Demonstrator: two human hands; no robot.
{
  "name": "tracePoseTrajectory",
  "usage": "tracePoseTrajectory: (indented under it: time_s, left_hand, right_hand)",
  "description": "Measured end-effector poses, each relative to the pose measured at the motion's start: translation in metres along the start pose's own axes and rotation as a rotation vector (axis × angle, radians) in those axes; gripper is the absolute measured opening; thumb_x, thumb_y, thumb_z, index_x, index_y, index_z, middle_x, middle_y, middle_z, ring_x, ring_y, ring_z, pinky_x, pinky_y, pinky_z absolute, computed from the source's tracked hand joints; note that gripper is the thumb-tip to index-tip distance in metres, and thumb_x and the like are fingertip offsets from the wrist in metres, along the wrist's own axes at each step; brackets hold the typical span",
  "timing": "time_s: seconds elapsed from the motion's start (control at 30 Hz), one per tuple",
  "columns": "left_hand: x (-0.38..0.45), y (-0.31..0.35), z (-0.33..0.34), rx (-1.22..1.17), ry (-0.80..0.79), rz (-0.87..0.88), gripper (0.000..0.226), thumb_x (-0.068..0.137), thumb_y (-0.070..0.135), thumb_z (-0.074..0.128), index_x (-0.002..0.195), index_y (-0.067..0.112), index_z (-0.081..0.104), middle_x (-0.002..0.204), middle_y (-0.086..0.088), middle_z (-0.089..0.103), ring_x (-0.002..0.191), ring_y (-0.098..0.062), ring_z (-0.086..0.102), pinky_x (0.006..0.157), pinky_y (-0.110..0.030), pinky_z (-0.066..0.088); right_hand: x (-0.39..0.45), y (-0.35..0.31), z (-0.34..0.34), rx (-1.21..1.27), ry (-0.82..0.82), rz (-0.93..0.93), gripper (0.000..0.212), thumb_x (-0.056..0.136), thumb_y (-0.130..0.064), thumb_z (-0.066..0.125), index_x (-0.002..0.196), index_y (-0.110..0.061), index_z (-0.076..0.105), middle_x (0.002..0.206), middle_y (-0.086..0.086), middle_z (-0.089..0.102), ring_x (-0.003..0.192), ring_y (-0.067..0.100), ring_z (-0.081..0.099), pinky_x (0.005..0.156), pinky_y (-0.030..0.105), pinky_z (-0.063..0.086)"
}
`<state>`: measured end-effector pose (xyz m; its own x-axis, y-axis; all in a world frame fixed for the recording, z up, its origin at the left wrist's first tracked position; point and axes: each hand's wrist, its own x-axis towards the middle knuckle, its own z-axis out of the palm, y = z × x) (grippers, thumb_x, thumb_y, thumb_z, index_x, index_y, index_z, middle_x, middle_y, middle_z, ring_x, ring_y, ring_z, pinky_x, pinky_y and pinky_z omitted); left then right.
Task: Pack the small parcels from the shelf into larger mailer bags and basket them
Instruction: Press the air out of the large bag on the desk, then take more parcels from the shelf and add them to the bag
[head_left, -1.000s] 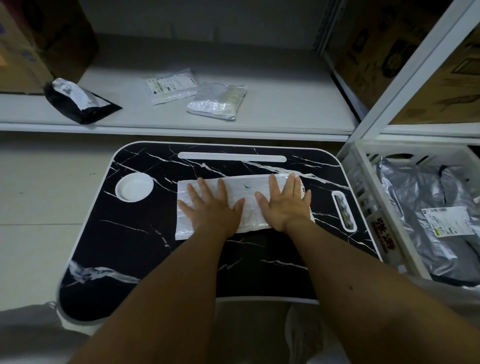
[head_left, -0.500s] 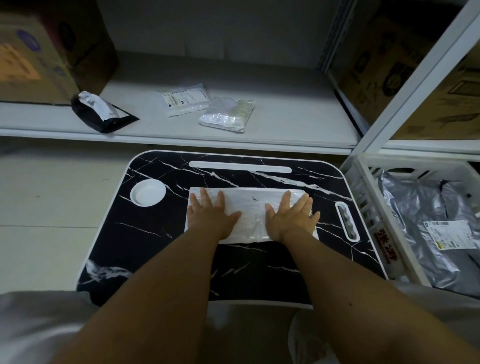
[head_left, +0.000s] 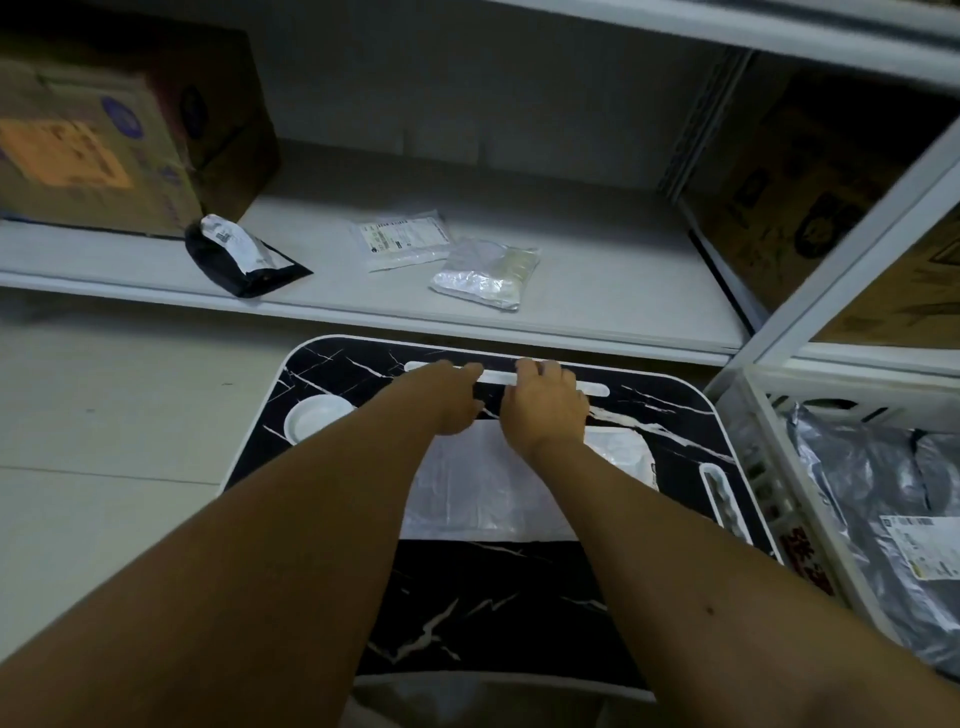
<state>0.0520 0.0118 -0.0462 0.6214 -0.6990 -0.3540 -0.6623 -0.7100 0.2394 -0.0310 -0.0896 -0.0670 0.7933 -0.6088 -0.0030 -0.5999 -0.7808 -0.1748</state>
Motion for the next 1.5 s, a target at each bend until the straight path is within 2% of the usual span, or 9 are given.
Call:
tracePoseTrajectory:
  time_s: [0.1, 0.3, 0.5, 0.63, 0.83, 1.07, 1.17, 1.37, 1.5]
  left_hand:
    - [0.014, 0.0, -0.007, -0.07, 0.113, 0.006, 0.06, 0.1, 0.031, 0.045, 0.153, 0.02, 0.018, 0.152, -0.015, 0.031, 0.137, -0.033, 0.036, 0.109, -0.046, 0.036]
    - [0.037, -0.012, 0.003, -0.133, 0.185, -0.032, 0.051, 0.098, 0.028, 0.047, 0.145, 0.016, 0.031, 0.141, -0.015, 0.04, 0.127, -0.033, 0.045, 0.101, -0.045, 0.044]
    - [0.04, -0.019, 0.009, -0.167, 0.174, -0.062, 0.05, 0.095, 0.023, 0.051, 0.143, 0.015, 0.036, 0.141, -0.016, 0.04, 0.126, -0.034, 0.045, 0.101, -0.046, 0.044]
    - [0.032, -0.019, 0.005, -0.156, 0.164, -0.063, 0.051, 0.095, 0.021, 0.051, 0.143, 0.015, 0.035, 0.141, -0.015, 0.04, 0.127, -0.035, 0.045, 0.101, -0.047, 0.043]
    - [-0.001, -0.015, -0.001, -0.11, 0.141, -0.05, 0.049, 0.095, 0.022, 0.049, 0.141, 0.013, 0.036, 0.137, -0.015, 0.043, 0.122, -0.034, 0.048, 0.101, -0.048, 0.044]
    - [-0.052, -0.003, 0.002, -0.046, 0.063, -0.091, 0.046, 0.096, 0.018, 0.045, 0.142, 0.011, 0.037, 0.141, -0.015, 0.041, 0.125, -0.033, 0.047, 0.102, -0.045, 0.044]
    - [-0.061, -0.003, 0.002, -0.016, 0.03, -0.12, 0.054, 0.097, 0.017, 0.044, 0.149, 0.013, 0.028, 0.15, -0.015, 0.031, 0.134, -0.035, 0.038, 0.107, -0.047, 0.039]
    - [-0.041, -0.006, -0.009, 0.03, 0.079, -0.087, 0.055, 0.096, 0.021, 0.047, 0.147, 0.012, 0.029, 0.148, -0.015, 0.031, 0.133, -0.036, 0.037, 0.107, -0.049, 0.038]
    - [-0.011, -0.008, -0.009, 0.059, 0.119, -0.031, 0.052, 0.094, 0.022, 0.051, 0.143, 0.012, 0.034, 0.142, -0.014, 0.036, 0.128, -0.035, 0.042, 0.103, -0.049, 0.041]
  right_hand:
    - [0.024, -0.009, -0.006, 0.009, 0.074, -0.087, 0.038, 0.095, -0.019, 0.051, 0.133, -0.015, 0.048, 0.145, 0.013, 0.036, 0.127, 0.03, 0.039, 0.095, 0.042, 0.041]
    - [0.084, -0.02, -0.013, -0.214, -0.007, -0.199, 0.044, 0.09, -0.013, 0.058, 0.132, -0.024, 0.053, 0.162, -0.002, -0.006, 0.139, 0.028, 0.023, 0.103, 0.044, 0.038]
    - [0.105, -0.02, -0.002, -0.284, -0.136, -0.16, 0.065, 0.09, -0.01, 0.054, 0.149, -0.014, 0.028, 0.158, -0.002, 0.014, 0.136, 0.027, 0.028, 0.102, 0.046, 0.036]
    - [0.089, -0.016, 0.0, -0.284, -0.074, -0.201, 0.063, 0.086, -0.009, 0.057, 0.144, -0.011, 0.032, 0.147, 0.0, 0.028, 0.128, 0.026, 0.036, 0.1, 0.044, 0.039]
    - [0.04, -0.005, -0.002, -0.246, -0.046, -0.229, 0.066, 0.089, -0.011, 0.055, 0.148, -0.007, 0.026, 0.146, 0.003, 0.03, 0.132, 0.022, 0.035, 0.109, 0.041, 0.036]
    - [-0.016, 0.017, -0.025, -0.248, -0.132, -0.165, 0.058, 0.092, -0.015, 0.049, 0.147, -0.009, 0.031, 0.155, 0.003, 0.022, 0.139, 0.023, 0.026, 0.108, 0.042, 0.033]
    - [-0.019, 0.023, -0.038, -0.283, -0.158, -0.138, 0.06, 0.091, -0.018, 0.054, 0.147, -0.013, 0.032, 0.161, 0.002, 0.005, 0.144, 0.025, 0.017, 0.108, 0.045, 0.032]
    - [-0.001, 0.01, -0.04, -0.306, -0.152, -0.187, 0.059, 0.089, -0.013, 0.056, 0.145, -0.017, 0.038, 0.162, 0.0, -0.009, 0.146, 0.027, 0.01, 0.107, 0.046, 0.032]
    - [0.029, -0.001, -0.024, -0.342, -0.172, -0.195, 0.056, 0.089, -0.02, 0.061, 0.142, -0.027, 0.043, 0.162, 0.002, -0.014, 0.147, 0.031, 0.004, 0.11, 0.048, 0.03]
